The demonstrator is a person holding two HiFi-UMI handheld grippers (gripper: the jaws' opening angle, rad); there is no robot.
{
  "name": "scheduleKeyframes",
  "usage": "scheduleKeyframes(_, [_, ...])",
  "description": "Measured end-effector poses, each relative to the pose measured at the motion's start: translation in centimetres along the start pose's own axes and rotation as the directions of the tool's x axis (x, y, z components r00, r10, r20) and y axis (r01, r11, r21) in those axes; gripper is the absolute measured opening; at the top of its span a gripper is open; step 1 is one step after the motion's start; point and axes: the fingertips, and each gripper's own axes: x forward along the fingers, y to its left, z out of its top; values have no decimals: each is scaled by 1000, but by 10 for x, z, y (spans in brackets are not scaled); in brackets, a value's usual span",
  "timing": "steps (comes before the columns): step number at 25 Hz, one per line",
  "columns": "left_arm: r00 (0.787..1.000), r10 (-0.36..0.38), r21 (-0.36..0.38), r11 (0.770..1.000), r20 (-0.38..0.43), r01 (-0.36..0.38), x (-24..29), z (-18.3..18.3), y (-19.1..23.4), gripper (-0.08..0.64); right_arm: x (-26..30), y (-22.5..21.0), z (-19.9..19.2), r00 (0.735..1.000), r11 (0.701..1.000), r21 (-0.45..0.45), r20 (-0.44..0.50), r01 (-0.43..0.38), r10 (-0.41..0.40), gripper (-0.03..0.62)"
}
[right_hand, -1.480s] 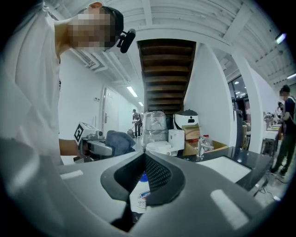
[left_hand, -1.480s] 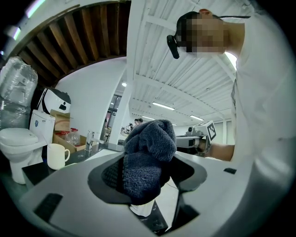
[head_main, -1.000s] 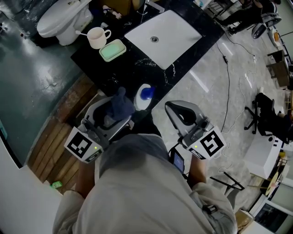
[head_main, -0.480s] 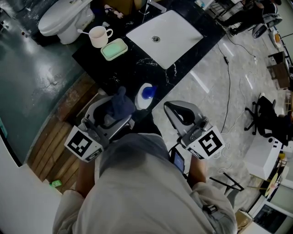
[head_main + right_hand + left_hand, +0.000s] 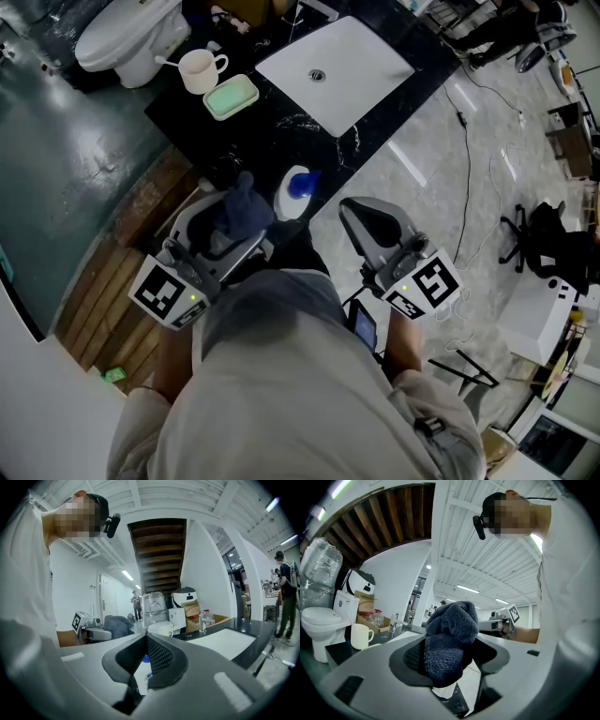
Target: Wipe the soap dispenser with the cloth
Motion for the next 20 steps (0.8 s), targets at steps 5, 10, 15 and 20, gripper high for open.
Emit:
scheduleKeyframes(5, [1000,7,-1,1000,2,-7,2,0,-1,249,-2,0,-4,1000,1000,-25,-17,14,-15,0])
scheduleKeyframes(10, [1000,6,2,1000,-1,-6,5,0,-3,249,-4,-4,-4,1000,1000,-12,-11,20,-20,0])
scheduleKeyframes(15, [1000,4,4,1000,3,-4,8,0,-5,249,-6,-6,-5,1000,1000,-13,-8,17,-18,0])
scheduleKeyframes(20, [1000,10,9,1000,0,-10,10,2,-4,249,-6,-7,-4,1000,1000,-10,-12,14,-14,0])
